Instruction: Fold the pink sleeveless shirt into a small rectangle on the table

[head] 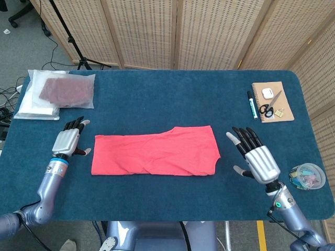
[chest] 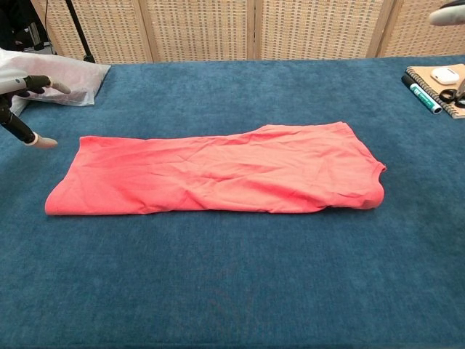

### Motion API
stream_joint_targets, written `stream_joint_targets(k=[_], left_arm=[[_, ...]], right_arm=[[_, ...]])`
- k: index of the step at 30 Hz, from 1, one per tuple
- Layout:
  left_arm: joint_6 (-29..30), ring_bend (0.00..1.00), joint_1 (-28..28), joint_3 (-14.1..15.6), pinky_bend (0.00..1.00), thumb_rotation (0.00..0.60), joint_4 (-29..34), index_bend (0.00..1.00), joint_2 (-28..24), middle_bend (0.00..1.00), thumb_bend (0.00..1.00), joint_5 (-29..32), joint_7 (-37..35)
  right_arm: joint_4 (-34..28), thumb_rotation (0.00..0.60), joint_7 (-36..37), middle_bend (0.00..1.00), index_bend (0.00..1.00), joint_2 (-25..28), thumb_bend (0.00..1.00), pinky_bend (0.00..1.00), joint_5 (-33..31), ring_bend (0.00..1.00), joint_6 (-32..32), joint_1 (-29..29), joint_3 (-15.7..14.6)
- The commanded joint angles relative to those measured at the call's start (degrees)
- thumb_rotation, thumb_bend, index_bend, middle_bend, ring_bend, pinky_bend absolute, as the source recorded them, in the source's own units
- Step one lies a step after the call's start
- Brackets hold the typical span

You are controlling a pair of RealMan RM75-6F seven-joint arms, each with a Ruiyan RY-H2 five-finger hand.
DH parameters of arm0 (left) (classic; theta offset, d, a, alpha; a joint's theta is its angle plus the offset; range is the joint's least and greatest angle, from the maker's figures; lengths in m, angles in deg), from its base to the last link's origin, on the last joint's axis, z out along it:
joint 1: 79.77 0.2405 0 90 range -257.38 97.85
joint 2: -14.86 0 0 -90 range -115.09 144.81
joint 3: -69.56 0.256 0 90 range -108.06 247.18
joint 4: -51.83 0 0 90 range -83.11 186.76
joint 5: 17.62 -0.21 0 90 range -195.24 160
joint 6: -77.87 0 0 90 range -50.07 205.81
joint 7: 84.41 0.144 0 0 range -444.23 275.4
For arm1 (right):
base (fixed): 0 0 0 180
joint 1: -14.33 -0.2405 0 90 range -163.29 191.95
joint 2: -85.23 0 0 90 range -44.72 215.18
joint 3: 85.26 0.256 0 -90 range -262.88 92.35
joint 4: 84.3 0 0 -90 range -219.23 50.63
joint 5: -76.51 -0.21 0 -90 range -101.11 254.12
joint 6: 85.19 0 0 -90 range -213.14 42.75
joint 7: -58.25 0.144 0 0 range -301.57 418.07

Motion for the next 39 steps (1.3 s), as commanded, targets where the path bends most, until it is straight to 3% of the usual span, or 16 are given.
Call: stream_joint_targets(k=[1,13,30,39], left_arm=[[-2.1,0.0,-1.7,-0.5,0.0,0.6,-1.5,0.13,0.7,0.0,0.25,3.6,1.4],[-1.0,0.0,-5.6,-1.4,0.0,0.6,-4.3,0.34,4.8,0.0,0.29,14.3,7.9],[0.3,0.0,-11.7,-2.2,0.0,0.6,-9.8,0.38,10.9,0.0,0.36,26.1,17.2],[0.6,0.0,-11.8,-2.2,0.0,0.6,-11.8,0.39,12.6,0.0,0.36,27.1,17.0]], right_arm=[[0.2,0.6,0.7,0.0,0.0,1.1,0.0,0.0,3.4,0.0,-4.9,3.4,-2.2],[2.2,0.6,4.1,0.0,0.0,1.2,0.0,0.0,4.6,0.0,-6.0,4.7,-1.7],[3.1,0.6,4.5,0.0,0.0,0.7,0.0,0.0,4.8,0.0,-3.8,5.0,-0.9],[3.4,0.6,4.8,0.0,0.0,0.4,0.0,0.0,5.2,0.0,-3.0,4.9,-0.8]])
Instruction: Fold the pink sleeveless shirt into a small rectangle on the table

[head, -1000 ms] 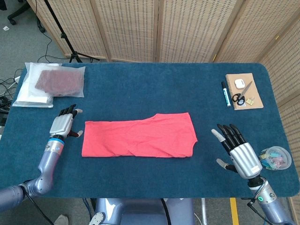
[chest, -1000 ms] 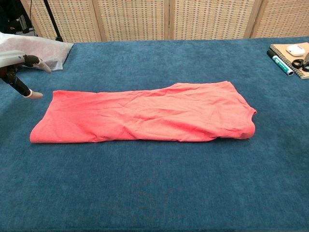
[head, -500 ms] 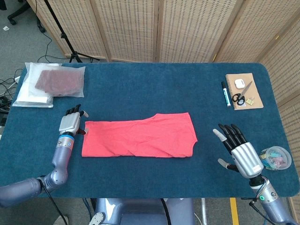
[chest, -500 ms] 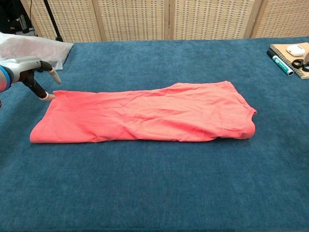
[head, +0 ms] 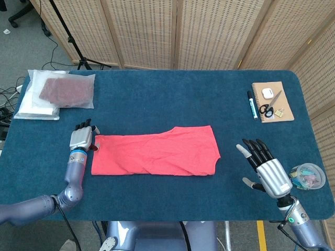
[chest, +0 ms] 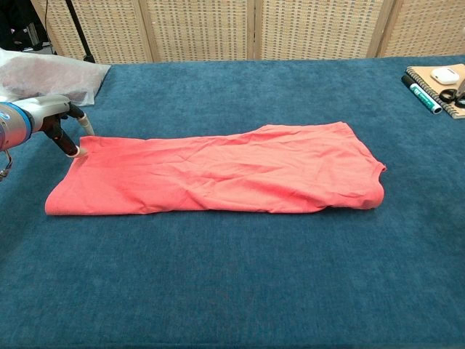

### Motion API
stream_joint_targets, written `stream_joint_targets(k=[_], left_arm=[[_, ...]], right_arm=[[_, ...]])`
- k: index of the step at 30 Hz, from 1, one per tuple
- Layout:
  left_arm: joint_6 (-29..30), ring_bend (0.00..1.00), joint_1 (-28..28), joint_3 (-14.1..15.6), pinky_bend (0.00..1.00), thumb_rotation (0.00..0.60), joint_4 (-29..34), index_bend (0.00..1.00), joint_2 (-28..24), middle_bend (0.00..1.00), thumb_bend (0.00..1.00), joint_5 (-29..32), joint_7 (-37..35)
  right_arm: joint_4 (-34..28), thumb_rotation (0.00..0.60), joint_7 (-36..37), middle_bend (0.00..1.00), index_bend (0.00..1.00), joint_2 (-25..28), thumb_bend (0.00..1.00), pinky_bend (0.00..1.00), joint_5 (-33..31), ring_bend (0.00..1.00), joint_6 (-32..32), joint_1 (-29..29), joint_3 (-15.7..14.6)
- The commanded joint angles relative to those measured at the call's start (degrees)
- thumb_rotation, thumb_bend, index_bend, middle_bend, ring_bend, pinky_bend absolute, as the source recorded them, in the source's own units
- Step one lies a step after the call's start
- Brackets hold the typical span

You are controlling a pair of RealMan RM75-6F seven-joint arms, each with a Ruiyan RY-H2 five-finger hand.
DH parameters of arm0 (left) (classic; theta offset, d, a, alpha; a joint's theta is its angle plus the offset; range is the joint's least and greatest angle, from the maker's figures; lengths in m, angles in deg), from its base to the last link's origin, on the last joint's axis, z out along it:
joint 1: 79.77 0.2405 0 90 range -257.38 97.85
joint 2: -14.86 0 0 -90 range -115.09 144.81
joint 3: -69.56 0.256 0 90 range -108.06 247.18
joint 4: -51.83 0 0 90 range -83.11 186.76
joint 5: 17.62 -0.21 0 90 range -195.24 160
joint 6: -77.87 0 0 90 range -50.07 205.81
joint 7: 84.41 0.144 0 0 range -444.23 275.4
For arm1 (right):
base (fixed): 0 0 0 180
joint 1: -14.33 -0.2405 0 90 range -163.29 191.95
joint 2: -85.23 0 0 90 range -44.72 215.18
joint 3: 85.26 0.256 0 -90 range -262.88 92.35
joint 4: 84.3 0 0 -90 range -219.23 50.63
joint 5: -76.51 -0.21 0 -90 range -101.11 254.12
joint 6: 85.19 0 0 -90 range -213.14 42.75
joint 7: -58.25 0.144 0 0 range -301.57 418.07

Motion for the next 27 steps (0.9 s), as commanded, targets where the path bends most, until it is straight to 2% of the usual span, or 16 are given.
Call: stream_joint_targets(k=[1,20,27], left_arm=[[-0.1,0.0,0.1,0.0,0.0,0.6,-0.6,0.39,0.5,0.0,0.36,-0.3,-0.4],[-0.3,0.0,0.9,-0.1,0.0,0.6,-2.4,0.44,2.9,0.0,0.36,-1.4,-2.0],[1.4,0.0,1.6,-0.6,0.0,0.6,-2.2,0.64,3.5,0.0,0.37,-2.8,-3.4]], right_arm=[[0.1,0.6,0.0,0.0,0.0,-0.1,0.0,0.0,0.1,0.0,0.2,0.0,0.1],[0.1,0.6,0.9,0.0,0.0,-0.1,0.0,0.0,0.0,0.0,1.3,0.0,0.5],[0.0,0.6,1.3,0.0,0.0,0.0,0.0,0.0,0.1,0.0,1.3,0.0,0.5]])
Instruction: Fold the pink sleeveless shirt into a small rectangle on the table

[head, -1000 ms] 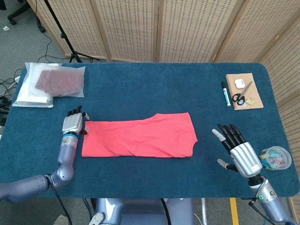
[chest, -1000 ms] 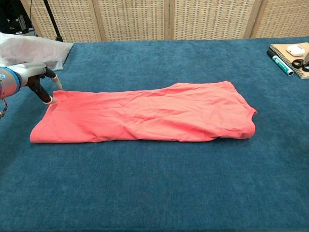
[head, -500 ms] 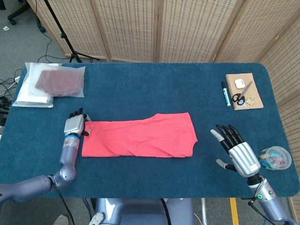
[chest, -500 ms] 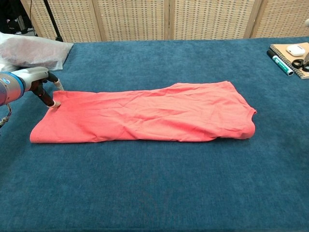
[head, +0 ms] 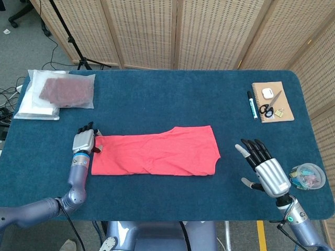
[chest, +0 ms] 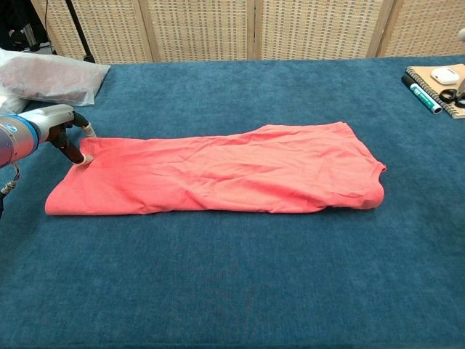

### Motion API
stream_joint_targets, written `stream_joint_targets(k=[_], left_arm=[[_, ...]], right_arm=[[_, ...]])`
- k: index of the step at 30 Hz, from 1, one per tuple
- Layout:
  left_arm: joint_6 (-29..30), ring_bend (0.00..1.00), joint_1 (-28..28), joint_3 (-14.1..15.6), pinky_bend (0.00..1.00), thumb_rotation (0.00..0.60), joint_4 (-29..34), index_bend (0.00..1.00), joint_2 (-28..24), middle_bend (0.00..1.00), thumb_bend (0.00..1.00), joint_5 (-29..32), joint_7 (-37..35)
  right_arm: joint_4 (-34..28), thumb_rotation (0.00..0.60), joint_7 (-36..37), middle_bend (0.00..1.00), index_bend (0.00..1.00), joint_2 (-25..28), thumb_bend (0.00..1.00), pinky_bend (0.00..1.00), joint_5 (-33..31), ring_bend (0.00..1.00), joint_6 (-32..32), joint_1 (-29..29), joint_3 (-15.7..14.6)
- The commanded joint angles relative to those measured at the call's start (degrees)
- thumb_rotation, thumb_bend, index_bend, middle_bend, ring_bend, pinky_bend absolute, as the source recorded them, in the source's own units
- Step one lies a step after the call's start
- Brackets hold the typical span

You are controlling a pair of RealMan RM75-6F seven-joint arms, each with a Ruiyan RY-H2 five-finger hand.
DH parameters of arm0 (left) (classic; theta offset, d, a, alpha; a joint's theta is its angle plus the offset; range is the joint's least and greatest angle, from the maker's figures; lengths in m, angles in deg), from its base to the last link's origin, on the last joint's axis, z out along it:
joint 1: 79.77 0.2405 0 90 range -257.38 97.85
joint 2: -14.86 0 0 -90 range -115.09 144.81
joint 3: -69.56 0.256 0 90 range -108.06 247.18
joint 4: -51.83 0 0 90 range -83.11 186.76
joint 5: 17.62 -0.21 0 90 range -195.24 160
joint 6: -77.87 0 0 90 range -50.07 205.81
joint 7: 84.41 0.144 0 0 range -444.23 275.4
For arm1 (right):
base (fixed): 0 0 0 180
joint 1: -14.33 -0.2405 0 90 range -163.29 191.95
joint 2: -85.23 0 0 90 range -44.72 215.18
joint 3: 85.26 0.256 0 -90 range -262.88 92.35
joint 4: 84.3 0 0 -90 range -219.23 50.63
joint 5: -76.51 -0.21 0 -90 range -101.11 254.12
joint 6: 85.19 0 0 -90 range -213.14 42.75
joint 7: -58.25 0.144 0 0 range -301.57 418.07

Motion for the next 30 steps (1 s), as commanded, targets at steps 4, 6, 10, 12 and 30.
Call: stream_joint_targets(k=[4,6,10,12,30], left_arm=[[2.1,0.0,0.6,-0.4,0.0,0.6,-0.7,0.71,1.2,0.0,0.41,-1.7,-1.2],[2.7,0.0,0.7,-0.6,0.0,0.6,-1.5,0.73,1.9,0.0,0.43,-2.0,-1.3],[3.2,0.0,0.9,-1.0,0.0,0.6,-2.1,0.75,2.9,0.0,0.44,-2.3,-1.6],[3.2,0.0,1.0,-1.2,0.0,0.6,-2.1,0.75,3.1,0.0,0.44,-2.5,-1.6],[3.7,0.0,2.1,-1.4,0.0,0.6,-4.1,0.79,2.9,0.0,0.58,-7.2,-1.7]], right_arm=[[-0.1,0.6,0.0,0.0,0.0,0.0,0.0,0.0,0.1,0.0,0.0,0.0,0.0],[-0.2,0.6,0.0,0.0,0.0,0.0,0.0,0.0,0.2,0.0,0.1,0.1,0.0],[-0.3,0.6,-0.1,0.0,0.0,0.0,0.0,0.0,0.2,0.0,0.0,0.1,0.1],[-0.3,0.6,-0.2,0.0,0.0,0.0,0.0,0.0,0.2,0.0,0.0,0.1,0.1],[-0.5,0.6,0.1,0.0,0.0,0.2,0.0,0.0,0.4,0.0,0.0,0.3,0.2]])
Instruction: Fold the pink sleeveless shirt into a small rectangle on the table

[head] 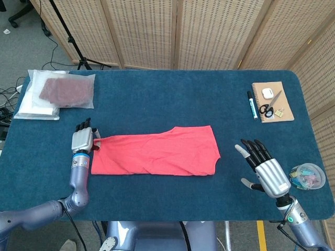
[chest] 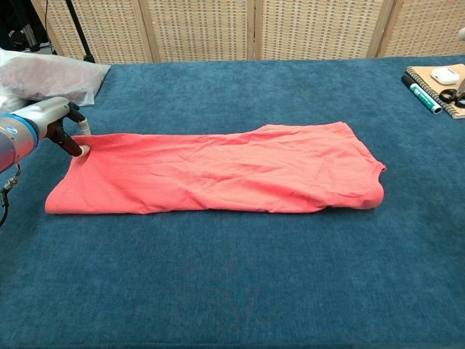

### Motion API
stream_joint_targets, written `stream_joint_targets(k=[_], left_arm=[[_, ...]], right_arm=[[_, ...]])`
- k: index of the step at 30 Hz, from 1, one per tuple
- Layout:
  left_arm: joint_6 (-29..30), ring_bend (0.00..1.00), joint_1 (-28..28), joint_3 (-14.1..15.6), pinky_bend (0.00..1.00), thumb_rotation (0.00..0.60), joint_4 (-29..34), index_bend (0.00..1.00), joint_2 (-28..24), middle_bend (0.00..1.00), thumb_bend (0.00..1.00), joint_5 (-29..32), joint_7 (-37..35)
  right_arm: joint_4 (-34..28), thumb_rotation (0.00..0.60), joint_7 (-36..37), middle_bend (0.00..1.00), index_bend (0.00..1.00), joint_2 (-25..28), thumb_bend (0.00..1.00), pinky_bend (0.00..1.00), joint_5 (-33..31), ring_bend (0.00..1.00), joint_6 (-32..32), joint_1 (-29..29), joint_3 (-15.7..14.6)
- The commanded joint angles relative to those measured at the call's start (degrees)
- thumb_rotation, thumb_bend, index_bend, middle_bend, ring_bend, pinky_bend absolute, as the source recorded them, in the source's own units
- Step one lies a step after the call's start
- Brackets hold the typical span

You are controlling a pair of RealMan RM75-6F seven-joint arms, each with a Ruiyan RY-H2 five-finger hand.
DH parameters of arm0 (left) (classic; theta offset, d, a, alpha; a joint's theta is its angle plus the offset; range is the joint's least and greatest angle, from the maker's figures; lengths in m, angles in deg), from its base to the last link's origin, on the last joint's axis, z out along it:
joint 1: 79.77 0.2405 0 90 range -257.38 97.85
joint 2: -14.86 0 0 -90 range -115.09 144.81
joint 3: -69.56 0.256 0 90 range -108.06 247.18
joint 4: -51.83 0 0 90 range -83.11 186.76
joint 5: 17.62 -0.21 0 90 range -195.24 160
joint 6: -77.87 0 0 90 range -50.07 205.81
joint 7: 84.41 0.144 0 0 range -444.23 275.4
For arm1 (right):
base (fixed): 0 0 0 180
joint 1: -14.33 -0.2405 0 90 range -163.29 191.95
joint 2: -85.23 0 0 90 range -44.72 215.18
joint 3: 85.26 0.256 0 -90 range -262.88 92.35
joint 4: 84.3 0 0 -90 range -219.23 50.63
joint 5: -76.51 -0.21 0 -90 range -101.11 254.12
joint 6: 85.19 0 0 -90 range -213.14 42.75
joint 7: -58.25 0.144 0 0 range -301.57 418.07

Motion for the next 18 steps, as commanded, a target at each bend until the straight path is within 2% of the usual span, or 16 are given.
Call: stream_joint_targets(k=[1,18], left_arm=[[-0.1,0.0,0.2,-0.1,0.0,0.6,-0.4,0.79,-0.4,0.0,0.58,-0.3,0.1],[-5.3,0.0,1.9,-1.8,0.0,0.6,-6.5,0.79,-7.1,0.0,0.58,1.9,0.8]], right_arm=[[0.0,0.6,0.0,0.0,0.0,0.0,0.0,0.0,0.0,0.0,0.0,0.0,0.0],[-0.3,0.6,-0.3,0.0,0.0,0.1,0.0,0.0,0.4,0.0,-0.1,0.1,0.0]])
